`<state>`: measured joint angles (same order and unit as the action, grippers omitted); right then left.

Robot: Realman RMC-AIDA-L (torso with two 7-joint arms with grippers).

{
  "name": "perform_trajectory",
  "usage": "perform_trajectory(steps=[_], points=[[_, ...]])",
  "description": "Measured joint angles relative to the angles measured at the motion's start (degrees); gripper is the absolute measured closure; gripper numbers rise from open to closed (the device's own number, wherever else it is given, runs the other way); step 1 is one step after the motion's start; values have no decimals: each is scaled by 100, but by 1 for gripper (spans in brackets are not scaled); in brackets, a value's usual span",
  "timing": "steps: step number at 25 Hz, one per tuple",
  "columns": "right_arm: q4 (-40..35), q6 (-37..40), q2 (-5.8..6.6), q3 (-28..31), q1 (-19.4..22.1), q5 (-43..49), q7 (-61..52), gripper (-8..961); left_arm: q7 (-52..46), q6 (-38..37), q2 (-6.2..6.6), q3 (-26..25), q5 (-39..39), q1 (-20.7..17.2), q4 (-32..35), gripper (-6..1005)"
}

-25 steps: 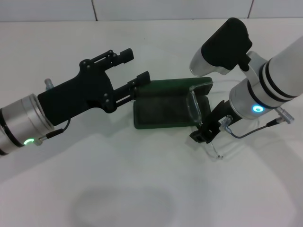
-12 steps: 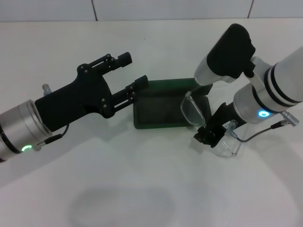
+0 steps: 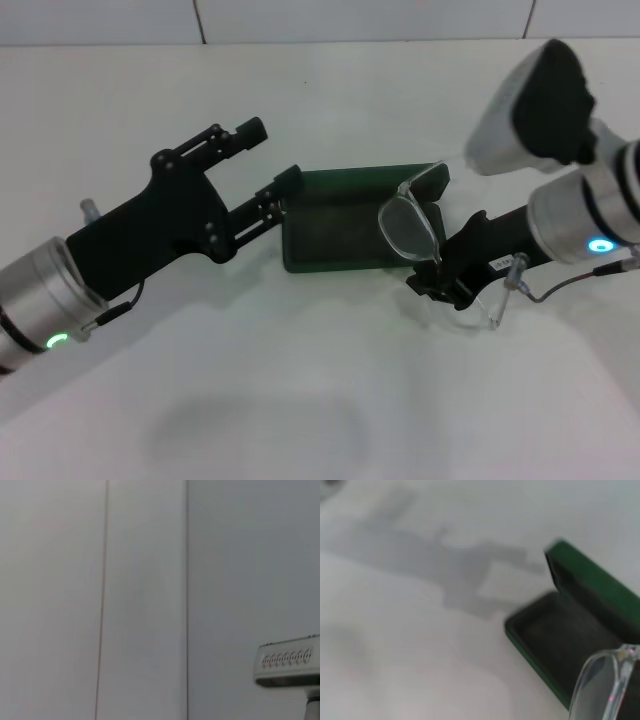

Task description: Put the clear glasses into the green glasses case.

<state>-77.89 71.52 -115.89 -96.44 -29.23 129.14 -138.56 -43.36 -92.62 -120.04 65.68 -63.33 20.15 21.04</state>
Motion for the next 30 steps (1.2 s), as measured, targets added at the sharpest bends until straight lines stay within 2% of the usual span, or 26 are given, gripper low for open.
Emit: perform_trajectory(steps=[4,8,15,21,23,27,30], points=[[39,-42,-11,522,389,-638,889,831,660,-296,-21,-1,697,82,-839,361],[275,-82,-15,1032,744,-1348,1865,831,918,-375,-61,6,1292,101,-1314,363],[1482,-40,20,1712,1108,-3835,4748,830,1343,-415,-72,-21,1901,267,-1947,375],[3061,114,9,1795,949,-5664,7380,830,1565,-317,-72,-37,2387,377,-2184,385],[3453,151,5,1787,845,-5968,7861,830,1534,-289,-72,-38,2466,387,-2190,388],[3951,192,4,1764,631,-6124,8501,831,1043,-281,-66,-5,2536,442,-2179,393],[4005,255,30,1706,586,-6026,8955,832,559,-276,9,302,2232,528,-1859,395]])
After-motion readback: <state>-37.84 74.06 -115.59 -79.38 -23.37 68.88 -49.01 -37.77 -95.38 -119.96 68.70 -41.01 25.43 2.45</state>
